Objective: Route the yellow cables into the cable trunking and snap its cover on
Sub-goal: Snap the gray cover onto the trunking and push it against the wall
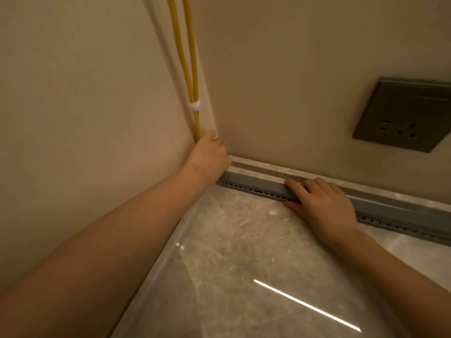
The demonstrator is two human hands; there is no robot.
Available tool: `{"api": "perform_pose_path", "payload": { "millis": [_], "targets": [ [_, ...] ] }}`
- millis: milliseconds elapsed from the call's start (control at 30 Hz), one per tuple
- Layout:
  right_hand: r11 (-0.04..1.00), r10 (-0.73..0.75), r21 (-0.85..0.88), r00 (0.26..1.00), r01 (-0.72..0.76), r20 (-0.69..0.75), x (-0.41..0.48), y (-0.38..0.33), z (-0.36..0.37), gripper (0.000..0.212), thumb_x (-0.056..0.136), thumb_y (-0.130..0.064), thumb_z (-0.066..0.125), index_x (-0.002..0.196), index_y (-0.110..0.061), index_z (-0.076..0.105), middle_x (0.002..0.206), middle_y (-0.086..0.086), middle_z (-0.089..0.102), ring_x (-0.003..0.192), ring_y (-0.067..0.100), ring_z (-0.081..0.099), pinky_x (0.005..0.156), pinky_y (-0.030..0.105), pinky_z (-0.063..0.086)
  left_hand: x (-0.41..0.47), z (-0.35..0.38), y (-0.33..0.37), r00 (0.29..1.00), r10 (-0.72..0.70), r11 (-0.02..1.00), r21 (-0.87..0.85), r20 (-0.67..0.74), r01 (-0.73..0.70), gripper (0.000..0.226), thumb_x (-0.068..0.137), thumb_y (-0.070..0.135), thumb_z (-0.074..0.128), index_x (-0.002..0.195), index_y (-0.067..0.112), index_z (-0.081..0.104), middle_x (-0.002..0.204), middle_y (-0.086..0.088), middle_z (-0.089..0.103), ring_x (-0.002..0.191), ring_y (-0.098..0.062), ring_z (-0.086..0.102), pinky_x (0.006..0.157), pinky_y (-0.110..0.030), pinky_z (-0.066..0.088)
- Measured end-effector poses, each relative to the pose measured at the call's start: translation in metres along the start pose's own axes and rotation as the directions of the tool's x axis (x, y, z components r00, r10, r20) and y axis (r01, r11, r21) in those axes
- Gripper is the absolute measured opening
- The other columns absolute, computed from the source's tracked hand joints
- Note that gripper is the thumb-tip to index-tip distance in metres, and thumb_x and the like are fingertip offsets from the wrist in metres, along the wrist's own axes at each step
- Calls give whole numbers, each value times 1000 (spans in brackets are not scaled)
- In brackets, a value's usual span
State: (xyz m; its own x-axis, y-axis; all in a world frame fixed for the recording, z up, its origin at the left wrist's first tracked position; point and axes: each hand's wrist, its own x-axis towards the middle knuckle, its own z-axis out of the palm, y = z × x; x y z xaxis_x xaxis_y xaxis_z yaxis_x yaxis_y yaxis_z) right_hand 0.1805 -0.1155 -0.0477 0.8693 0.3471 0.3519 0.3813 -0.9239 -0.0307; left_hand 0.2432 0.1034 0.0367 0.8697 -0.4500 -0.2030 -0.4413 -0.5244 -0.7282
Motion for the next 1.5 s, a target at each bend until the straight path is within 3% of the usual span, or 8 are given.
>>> {"api": "perform_pose_path", "payload": {
  "millis": [467, 700, 867, 1033, 1167, 1333, 1400, 1500],
  "targets": [
    [1000, -6, 11, 966, 10, -257, 9, 31, 0, 36, 74, -19, 76, 106, -6, 67, 77, 16, 64, 66, 35, 57, 55, 39, 46, 13, 5, 2, 977, -177, 931, -343, -122, 126, 22, 86, 5, 45, 98, 10, 63, 105, -9, 60, 109, -30, 44, 97, -40, 28],
    [995, -99, -10, 937, 101, -334, 24, 31, 16, 41, 70, -5, 79, 108, -3, 65, 92, 19, 61, 79, 33, 53, 64, 36, 45, 6, 23, 24, 833, -396, 737, -675, -386, 38, 33, 70, -8, 50, 98, -4, 66, 106, -23, 58, 107, -39, 49, 98, -45, 37],
    [980, -186, -12, 889, 200, -417, 35, 31, 22, 23, 81, -10, 68, 102, 0, 67, 80, 14, 63, 75, 28, 46, 66, 37, 39, -3, 29, 54, 727, -635, 415, -909, -263, 34, 40, 74, -13, 54, 113, -6, 60, 124, -26, 52, 123, -39, 43, 107, -44, 36],
    [972, -221, -19, 887, 233, -406, 42, 26, 22, 22, 84, -12, 64, 101, 0, 68, 74, 12, 62, 66, 30, 53, 66, 37, 39, -4, 39, 64, 778, -610, 474, -856, -150, 207, 52, 86, 5, 48, 137, -1, 37, 148, -23, 27, 141, -30, 17, 116, -42, 3],
    [967, -240, -25, 874, 254, -423, 46, 22, 24, 20, 84, -10, 65, 100, 1, 68, 72, 12, 62, 64, 29, 54, 65, 37, 43, -9, 45, 70, 765, -620, 431, -890, -172, 150, 52, 85, 1, 51, 136, -3, 38, 149, -24, 24, 141, -33, 18, 117, -41, 10],
    [966, -237, -12, 866, 258, -440, 53, 19, 30, 18, 83, -8, 67, 99, 0, 69, 72, 11, 62, 65, 29, 54, 67, 37, 42, -14, 38, 70, 613, -785, 108, -994, -91, -10, 53, 81, -9, 54, 132, -2, 43, 147, -19, 26, 136, -24, 28, 111, -12, 15],
    [967, -231, -7, 866, 254, -444, 54, 18, 32, 18, 84, -10, 66, 98, 0, 69, 72, 11, 63, 66, 28, 52, 68, 37, 42, -13, 27, 65, 531, -838, 98, -992, -125, -80, 51, 78, -11, 56, 127, 0, 49, 141, -23, 27, 132, -29, 33, 111, -16, 22],
    [970, -205, 28, 871, 243, -446, 53, 17, 32, 17, 84, -11, 65, 97, -1, 70, 72, 10, 63, 64, 29, 54, 65, 37, 44, -9, 10, 49, 296, -937, 164, -982, -185, -97, 40, 74, -8, 57, 113, 0, 55, 131, -27, 31, 124, -32, 38, 108, -23, 28]
  ]
}}
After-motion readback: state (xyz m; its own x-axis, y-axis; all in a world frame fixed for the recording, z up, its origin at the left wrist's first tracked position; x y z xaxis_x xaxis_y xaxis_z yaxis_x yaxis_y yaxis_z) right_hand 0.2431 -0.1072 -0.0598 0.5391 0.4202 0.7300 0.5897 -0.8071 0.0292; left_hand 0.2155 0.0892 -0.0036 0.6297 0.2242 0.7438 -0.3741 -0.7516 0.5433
